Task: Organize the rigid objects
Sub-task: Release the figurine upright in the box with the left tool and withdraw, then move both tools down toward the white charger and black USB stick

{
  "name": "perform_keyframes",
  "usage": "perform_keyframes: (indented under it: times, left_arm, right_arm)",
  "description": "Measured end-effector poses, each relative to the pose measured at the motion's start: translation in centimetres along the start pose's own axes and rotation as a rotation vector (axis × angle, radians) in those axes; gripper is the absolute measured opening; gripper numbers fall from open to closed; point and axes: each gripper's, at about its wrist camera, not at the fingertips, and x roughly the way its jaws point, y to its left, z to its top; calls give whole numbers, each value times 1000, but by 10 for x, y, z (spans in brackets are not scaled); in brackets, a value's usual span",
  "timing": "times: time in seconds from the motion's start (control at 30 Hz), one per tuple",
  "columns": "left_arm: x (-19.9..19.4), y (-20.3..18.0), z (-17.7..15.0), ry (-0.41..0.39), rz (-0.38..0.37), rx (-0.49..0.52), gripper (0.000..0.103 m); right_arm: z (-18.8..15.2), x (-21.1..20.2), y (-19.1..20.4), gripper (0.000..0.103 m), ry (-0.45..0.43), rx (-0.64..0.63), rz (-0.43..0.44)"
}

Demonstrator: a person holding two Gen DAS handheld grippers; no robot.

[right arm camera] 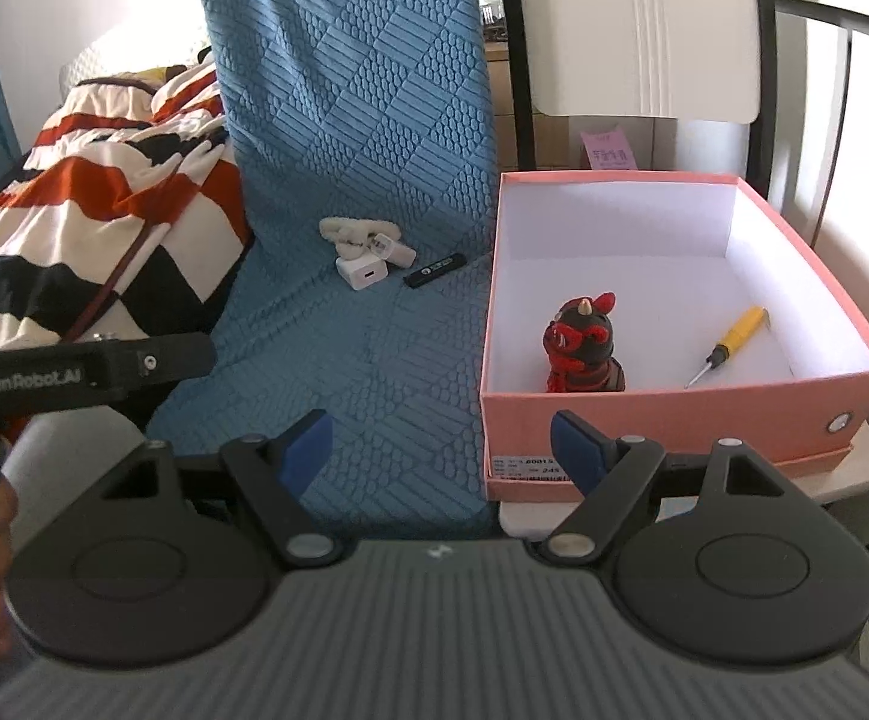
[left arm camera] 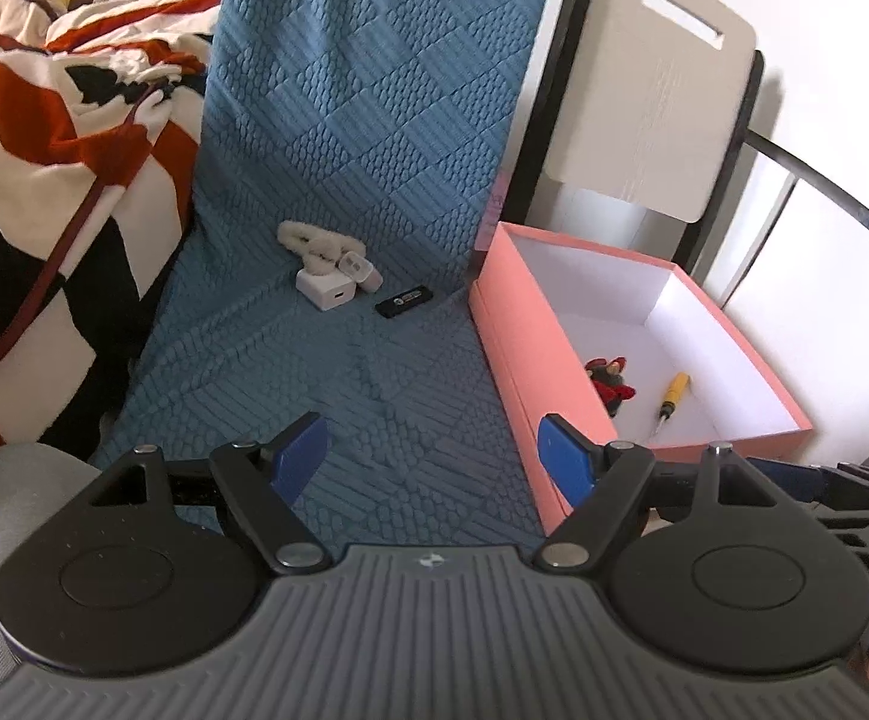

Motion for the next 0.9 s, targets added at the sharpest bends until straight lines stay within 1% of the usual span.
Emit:
perform_keyframes:
  times: [0.03, 0.1, 0.13, 0.27, 0.33, 0.47, 0.57, 0.7, 0.8, 0.9]
  left_arm:
    - [6, 4, 1, 13, -5, -6, 81]
    - [24, 12, 2, 77, -44, -30, 81]
    - [31, 15, 2, 83, -50, -44, 81]
    - [58, 28, 2, 108, -23, -17, 81]
    - [68, 36, 4, 108, -24, -24, 81]
    - [86, 54, 11, 99, 1, -37, 81]
    - [94, 66, 18, 90, 4, -60, 81]
    - [111, 80, 27, 71, 10, -95, 81]
    - [124, 89, 32, 64, 24, -110, 81]
    - [138, 101, 38, 74, 24, -141, 81]
  right_arm:
    - [1, 3, 1, 82, -5, -5, 3]
    - [2, 11, 4, 82, -6, -9, 6]
    - [2, 15, 6, 82, -6, -11, 10]
    - [1, 35, 15, 82, 16, -16, 28]
    - [0, 43, 22, 82, 27, -25, 39]
    - [0, 55, 34, 82, 39, -68, 53]
    - [7, 60, 42, 82, 23, -89, 67]
    - [18, 77, 51, 82, 1, -114, 60]
    - [30, 89, 52, 82, -8, -102, 68]
    - [43, 96, 47, 82, -44, -49, 71]
